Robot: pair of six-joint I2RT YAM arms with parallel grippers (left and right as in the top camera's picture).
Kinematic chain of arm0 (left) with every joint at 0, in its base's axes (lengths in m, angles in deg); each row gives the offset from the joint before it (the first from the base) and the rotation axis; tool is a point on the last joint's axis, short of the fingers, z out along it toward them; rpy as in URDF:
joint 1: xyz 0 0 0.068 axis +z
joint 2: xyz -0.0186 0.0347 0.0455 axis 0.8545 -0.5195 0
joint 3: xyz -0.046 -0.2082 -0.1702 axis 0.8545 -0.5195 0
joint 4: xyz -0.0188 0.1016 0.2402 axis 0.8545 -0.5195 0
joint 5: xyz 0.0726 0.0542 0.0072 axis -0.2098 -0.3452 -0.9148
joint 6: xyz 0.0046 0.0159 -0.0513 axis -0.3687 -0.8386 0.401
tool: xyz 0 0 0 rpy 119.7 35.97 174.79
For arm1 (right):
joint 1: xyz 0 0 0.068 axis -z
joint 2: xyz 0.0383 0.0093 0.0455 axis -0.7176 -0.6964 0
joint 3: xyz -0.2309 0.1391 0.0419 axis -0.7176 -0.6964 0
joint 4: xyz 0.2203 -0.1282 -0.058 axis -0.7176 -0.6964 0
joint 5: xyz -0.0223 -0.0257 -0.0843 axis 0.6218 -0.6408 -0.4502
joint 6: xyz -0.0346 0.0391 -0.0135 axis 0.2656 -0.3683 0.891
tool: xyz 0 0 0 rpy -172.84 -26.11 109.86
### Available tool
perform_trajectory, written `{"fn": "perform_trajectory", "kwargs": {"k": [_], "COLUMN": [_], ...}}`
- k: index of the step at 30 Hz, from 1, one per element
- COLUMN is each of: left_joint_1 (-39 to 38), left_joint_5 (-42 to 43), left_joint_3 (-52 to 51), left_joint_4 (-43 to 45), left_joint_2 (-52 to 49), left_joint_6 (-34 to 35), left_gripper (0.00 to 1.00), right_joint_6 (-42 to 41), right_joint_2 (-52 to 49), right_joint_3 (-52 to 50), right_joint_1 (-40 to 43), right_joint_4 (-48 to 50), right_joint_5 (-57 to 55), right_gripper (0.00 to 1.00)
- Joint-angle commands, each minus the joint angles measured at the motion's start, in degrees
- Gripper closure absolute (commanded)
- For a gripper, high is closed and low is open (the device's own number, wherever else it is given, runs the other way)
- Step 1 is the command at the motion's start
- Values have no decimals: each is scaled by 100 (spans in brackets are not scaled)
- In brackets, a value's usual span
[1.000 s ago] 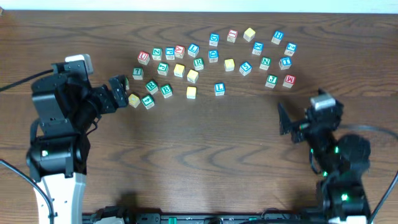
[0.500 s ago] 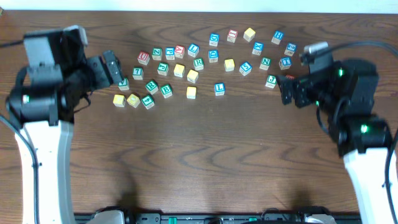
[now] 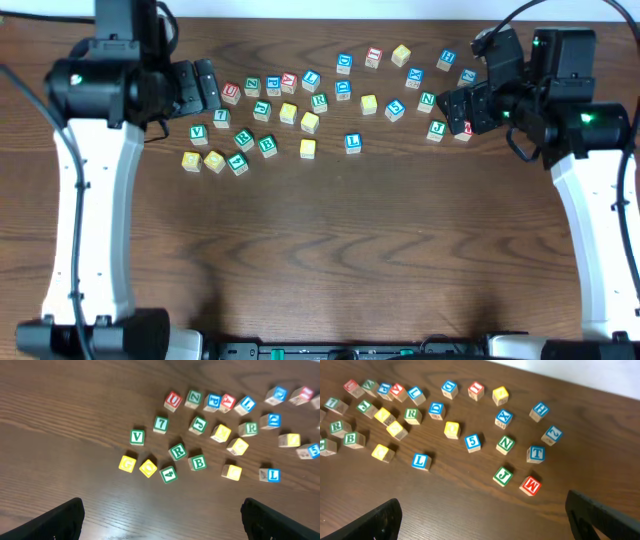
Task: Spell out ROBOT
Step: 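Lower the left gripper over the green-lettered R block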
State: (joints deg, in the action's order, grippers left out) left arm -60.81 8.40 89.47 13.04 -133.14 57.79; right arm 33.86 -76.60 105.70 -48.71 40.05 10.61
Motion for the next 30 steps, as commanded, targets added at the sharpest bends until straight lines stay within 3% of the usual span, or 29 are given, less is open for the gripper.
{"fn": "perform_trajectory", "kwargs": {"k": [1, 8, 15, 17, 21, 30], "left_joint_1": [-20, -83, -372, -503, -542, -549], "left_joint_5": [-44, 90, 26, -249, -264, -260], "left_joint_3": [122, 122, 122, 122, 122, 122], "left_joint_4": [-28, -39, 24, 33, 74, 647], "left_joint_2": [-262, -863, -1526, -1808, -2205, -2929], "left_joint_6": [295, 824, 1569, 1965, 2380, 2717], "left_gripper": [1, 2, 14, 15, 16, 22], "right_joint_6": [31, -358, -354, -354, -354, -354], "right_joint_2": [-85, -92, -92, -92, -92, -92], "right_joint_3": [127, 127, 127, 125, 125, 127], "right_joint_1": [20, 13, 15, 15, 15, 15], "right_joint_4": [-61, -149, -188, -208, -238, -289], "right_joint_5": [59, 361, 566, 560, 522, 522], "right_gripper": [1, 1, 1, 8, 8, 9]}}
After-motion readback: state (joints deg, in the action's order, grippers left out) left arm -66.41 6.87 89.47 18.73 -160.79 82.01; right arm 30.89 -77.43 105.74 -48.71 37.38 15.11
